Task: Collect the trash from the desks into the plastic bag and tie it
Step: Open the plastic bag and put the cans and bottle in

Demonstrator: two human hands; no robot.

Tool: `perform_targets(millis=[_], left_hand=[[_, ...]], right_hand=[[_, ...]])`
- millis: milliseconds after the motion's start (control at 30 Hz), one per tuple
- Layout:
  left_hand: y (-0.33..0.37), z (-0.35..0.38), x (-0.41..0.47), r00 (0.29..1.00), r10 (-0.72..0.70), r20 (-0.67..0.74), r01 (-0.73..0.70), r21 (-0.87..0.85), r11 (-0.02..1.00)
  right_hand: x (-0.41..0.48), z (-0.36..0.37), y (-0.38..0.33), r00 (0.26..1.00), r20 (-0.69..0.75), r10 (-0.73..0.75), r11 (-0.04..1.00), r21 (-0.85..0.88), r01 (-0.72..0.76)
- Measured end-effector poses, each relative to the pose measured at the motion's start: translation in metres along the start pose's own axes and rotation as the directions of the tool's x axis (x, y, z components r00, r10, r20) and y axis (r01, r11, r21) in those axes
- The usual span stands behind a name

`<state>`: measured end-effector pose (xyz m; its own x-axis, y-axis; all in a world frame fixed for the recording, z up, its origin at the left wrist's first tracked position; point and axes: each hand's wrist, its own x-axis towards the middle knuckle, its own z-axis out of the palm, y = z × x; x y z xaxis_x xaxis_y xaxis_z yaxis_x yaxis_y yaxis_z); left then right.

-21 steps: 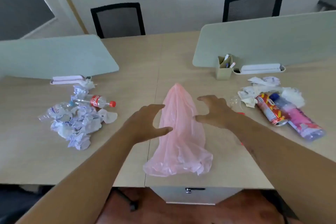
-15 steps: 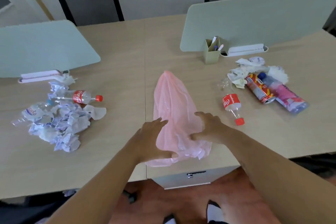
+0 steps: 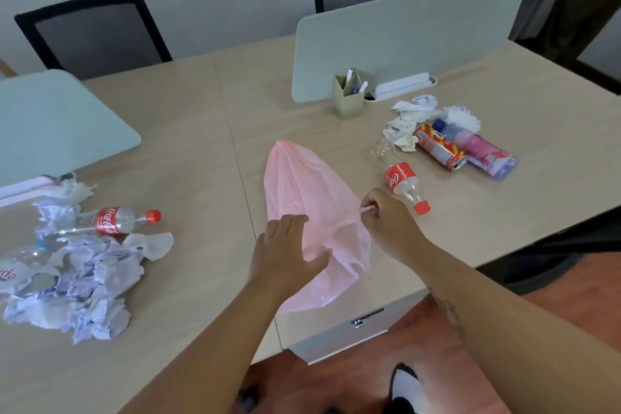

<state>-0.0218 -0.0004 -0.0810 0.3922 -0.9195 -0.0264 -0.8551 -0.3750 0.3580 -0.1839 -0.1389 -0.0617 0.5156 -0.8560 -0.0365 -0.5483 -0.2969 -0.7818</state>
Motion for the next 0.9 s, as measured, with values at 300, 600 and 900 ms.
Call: perform_targets(millis=[300,600,900], left_hand=[[0.042,-0.068,0.041,0.98,-0.066,-0.189,0.025,-0.209,0.977],[0.045,-0.139,0.059,0.955,-0.055,-0.291,0.002,-0.179,0.984],[0.013,-0.152,0.042,0.837,0.109,-0.536,-0.027,0.16,0.987]], right_hand=[[0.025,-0.018,-0.05,0.957,-0.226,-0.181,0.983,-0.079,0.167],[0.036,-0.015,-0.072,0.953,-0.266,-0.144,0.928,-0.371,0.036],[0.052,-0.049,-0.115,0.916,-0.259,-0.306,0.918,-0.334,0.212]])
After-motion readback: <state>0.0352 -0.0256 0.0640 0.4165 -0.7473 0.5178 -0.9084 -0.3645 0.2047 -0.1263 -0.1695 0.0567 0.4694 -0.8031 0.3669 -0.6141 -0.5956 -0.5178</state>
